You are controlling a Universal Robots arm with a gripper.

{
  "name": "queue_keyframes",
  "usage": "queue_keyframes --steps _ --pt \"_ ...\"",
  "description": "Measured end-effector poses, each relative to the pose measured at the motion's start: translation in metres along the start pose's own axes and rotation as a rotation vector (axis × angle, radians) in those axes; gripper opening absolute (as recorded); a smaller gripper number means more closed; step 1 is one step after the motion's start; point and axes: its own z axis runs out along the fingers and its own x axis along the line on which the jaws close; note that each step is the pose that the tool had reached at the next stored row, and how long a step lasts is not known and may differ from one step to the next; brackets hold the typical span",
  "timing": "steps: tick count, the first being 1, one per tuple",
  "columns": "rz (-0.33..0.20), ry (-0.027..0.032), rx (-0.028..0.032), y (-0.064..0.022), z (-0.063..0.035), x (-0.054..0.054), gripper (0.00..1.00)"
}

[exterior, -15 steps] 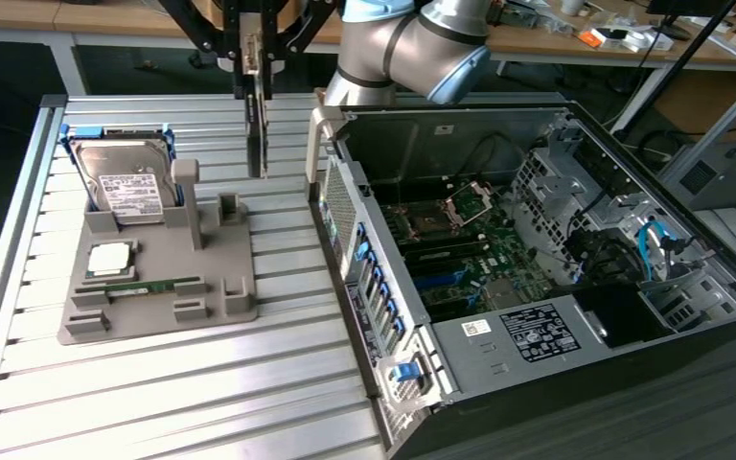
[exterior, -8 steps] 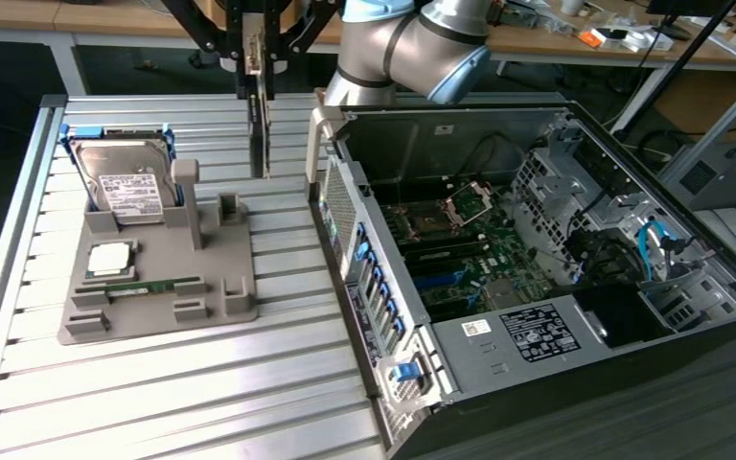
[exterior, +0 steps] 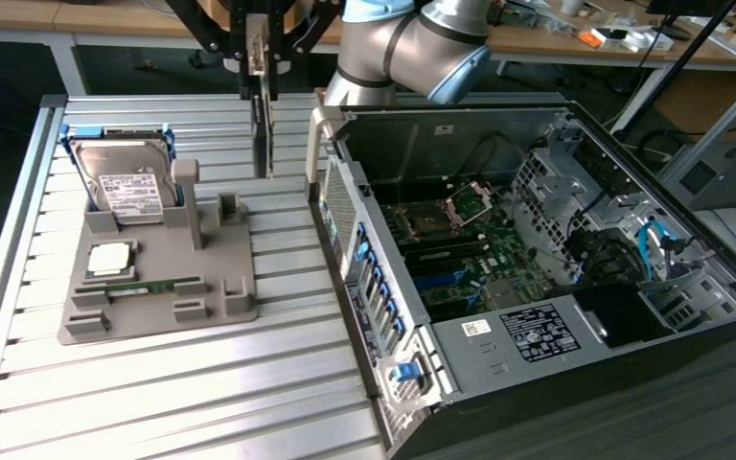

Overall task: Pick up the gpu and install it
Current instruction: 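Pick up the gpu and move the gpu toward the slot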

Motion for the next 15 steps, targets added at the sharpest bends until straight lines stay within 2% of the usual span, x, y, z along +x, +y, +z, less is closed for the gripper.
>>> queue_keyframes --steps 15 --pt "0.0 -0.0001 0.0015 -0.0005 0.0008 -0.0066 0.27"
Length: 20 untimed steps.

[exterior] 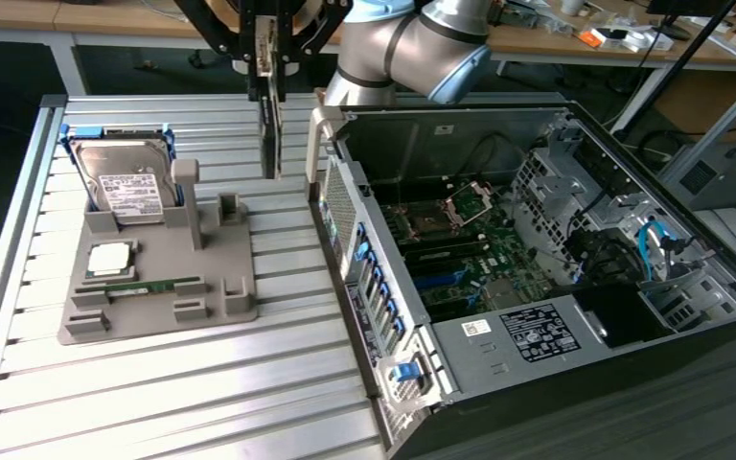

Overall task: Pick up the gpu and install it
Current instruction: 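Pick up the gpu and move the gpu toward the slot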

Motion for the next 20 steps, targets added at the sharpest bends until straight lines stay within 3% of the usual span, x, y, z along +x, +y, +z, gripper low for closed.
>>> queue_keyframes --steps 10,20 --pt "0.0 0.0 0.0007 0.0 0.0007 -0.005 0.27" --pt "0.0 -0.0003 0.0045 -0.0021 0.0069 -0.027 0.27"
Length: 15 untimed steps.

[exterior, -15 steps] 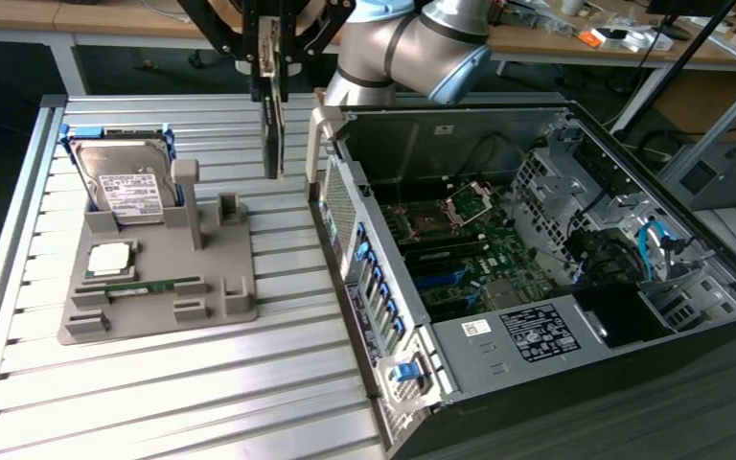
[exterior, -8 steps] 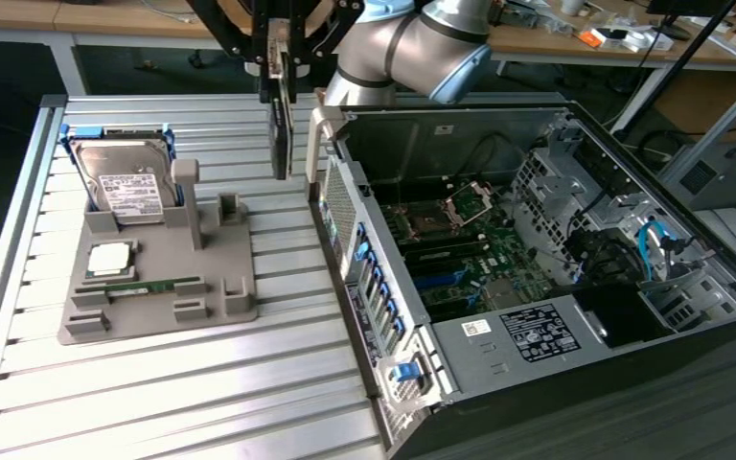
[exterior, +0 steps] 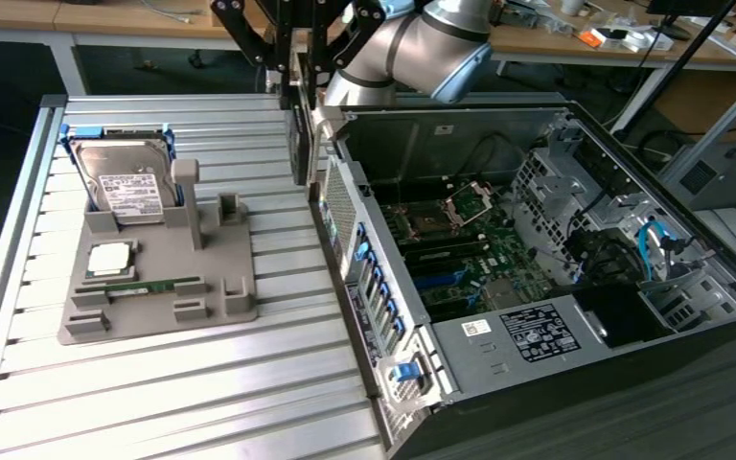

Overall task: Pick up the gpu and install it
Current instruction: 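Pick up the gpu and move the gpu toward the slot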

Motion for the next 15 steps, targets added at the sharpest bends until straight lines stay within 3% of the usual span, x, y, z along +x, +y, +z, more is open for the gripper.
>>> queue_keyframes --steps 15 --pt "0.0 -0.0001 0.0004 -0.0001 0.0008 -0.0089 0.27"
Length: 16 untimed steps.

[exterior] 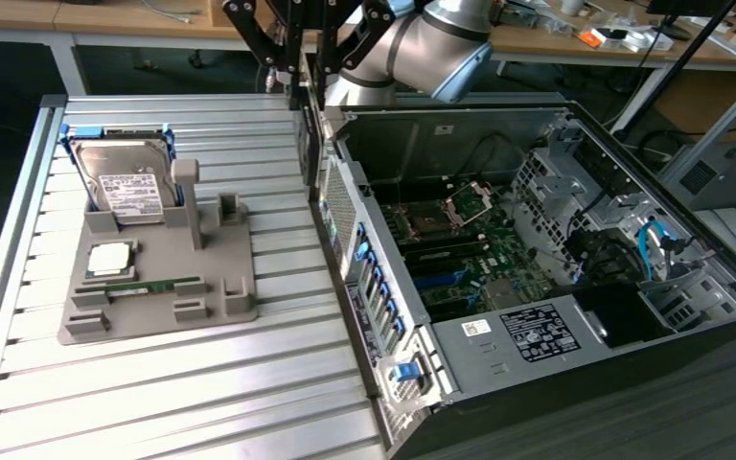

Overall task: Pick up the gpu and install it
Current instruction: 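Pick up the gpu and move the gpu toward the slot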

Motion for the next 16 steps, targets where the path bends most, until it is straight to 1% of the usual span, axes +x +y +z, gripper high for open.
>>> queue_keyframes --steps 16 --pt "0.0 0.0001 0.0001 -0.0003 0.001 -0.0093 0.27"
